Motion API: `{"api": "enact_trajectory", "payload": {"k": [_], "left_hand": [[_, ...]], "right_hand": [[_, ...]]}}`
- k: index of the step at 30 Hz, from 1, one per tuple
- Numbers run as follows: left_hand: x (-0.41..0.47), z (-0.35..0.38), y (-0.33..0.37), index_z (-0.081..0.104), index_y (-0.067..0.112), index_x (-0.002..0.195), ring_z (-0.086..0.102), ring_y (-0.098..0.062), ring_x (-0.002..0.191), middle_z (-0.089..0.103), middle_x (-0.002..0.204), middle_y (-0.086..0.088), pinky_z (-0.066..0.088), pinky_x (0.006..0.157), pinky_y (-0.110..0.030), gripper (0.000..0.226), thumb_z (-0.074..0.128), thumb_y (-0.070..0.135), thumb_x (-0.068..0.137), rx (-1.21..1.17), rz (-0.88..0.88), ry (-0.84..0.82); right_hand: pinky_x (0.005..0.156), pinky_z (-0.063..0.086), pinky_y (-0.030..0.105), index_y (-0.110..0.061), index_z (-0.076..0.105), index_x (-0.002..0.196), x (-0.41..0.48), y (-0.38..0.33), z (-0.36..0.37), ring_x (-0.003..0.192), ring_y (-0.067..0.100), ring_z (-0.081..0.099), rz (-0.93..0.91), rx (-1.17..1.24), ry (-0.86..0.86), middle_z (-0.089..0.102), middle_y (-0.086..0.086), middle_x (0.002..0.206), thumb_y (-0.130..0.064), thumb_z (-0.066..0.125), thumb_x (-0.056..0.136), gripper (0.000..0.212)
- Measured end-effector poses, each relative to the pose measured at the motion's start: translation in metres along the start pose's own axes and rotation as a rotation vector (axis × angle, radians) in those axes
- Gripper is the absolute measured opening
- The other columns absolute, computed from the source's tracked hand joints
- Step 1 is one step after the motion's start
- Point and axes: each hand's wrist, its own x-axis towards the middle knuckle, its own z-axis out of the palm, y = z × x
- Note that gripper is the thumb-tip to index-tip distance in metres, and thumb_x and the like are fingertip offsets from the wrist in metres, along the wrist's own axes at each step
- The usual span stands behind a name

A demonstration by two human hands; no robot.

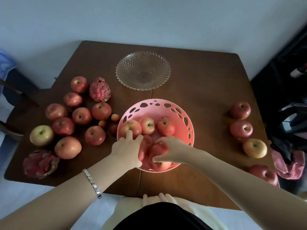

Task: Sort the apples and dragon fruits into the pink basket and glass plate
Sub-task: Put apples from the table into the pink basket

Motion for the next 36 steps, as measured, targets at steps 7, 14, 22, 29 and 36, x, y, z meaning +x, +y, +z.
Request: {"api": "enact_trajectory", "payload": {"k": [7,14,22,29,36], "left_hand": [[0.000,-0.005,0.001,0.024,0.025,0.141,0.050,-0.034,0.113,0.024,0.138,-0.013,0.047,0.080,-0.037,0.080,0.070,0.038,0.077,-0.013,0.001,-0.032],[0.000,-0.004,0.000,0.021,0.025,0.144,0.049,-0.033,0.117,0.023,0.141,-0.012,0.046,0.082,-0.037,0.083,0.070,0.041,0.078,-0.028,-0.006,-0.025],[-0.001,-0.006,0.001,0.023,0.028,0.141,0.048,-0.036,0.118,0.021,0.141,-0.013,0.047,0.083,-0.040,0.080,0.069,0.037,0.077,-0.045,-0.009,-0.038],[-0.004,-0.013,0.006,0.020,0.028,0.144,0.019,-0.035,0.135,0.015,0.146,-0.010,0.028,0.108,-0.042,0.090,0.070,0.050,0.073,-0.022,0.068,-0.091],[-0.009,-0.031,0.043,0.024,0.024,0.147,0.029,-0.021,0.138,0.031,0.151,0.001,0.022,0.112,-0.033,0.079,0.066,0.044,0.083,-0.146,0.360,-0.103]], "right_hand": [[0.086,0.049,0.036,-0.020,0.043,0.127,-0.018,-0.007,0.025,0.112,0.022,0.050,-0.046,-0.083,0.284,0.045,-0.001,0.128,-0.048,0.069,0.073,0.065],[0.082,0.047,0.029,-0.035,0.040,0.128,-0.019,0.004,0.028,0.099,0.020,0.051,0.122,0.189,0.192,0.043,0.005,0.121,-0.048,0.077,0.060,0.079],[0.070,0.048,0.028,-0.022,0.040,0.117,-0.017,0.001,-0.003,0.093,0.015,0.053,-0.044,0.063,0.146,0.052,-0.004,0.106,-0.036,0.076,0.064,0.066],[0.091,0.048,0.034,-0.029,0.050,0.122,-0.010,0.000,0.005,0.109,0.018,0.051,-0.039,0.027,0.121,0.051,-0.002,0.122,-0.049,0.077,0.062,0.068],[0.098,0.043,0.025,-0.023,0.045,0.132,-0.036,0.022,-0.014,0.115,0.012,0.051,-0.084,0.117,0.023,0.054,-0.005,0.129,-0.021,0.074,0.075,0.063]]}}
